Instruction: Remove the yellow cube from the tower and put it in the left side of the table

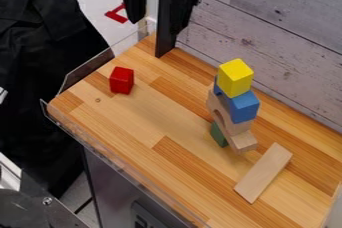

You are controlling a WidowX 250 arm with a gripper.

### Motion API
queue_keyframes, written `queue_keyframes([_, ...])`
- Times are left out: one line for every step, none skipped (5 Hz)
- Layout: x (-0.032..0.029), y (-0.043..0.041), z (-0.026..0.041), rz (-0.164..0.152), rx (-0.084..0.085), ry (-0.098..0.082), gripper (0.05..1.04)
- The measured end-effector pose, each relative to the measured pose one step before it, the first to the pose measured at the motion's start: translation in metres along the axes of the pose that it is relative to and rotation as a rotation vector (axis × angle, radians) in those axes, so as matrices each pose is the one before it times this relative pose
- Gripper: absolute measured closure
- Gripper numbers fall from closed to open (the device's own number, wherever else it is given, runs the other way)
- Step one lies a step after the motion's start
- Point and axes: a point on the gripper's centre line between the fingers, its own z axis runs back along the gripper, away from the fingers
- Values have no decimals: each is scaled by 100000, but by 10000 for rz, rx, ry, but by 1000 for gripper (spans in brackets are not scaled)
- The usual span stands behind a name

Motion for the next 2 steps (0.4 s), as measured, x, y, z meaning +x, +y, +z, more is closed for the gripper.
queue_keyframes([-138,30,-704,-1,-19,260,94])
queue_keyframes([-39,-1221,-283,-1365,93,114,94])
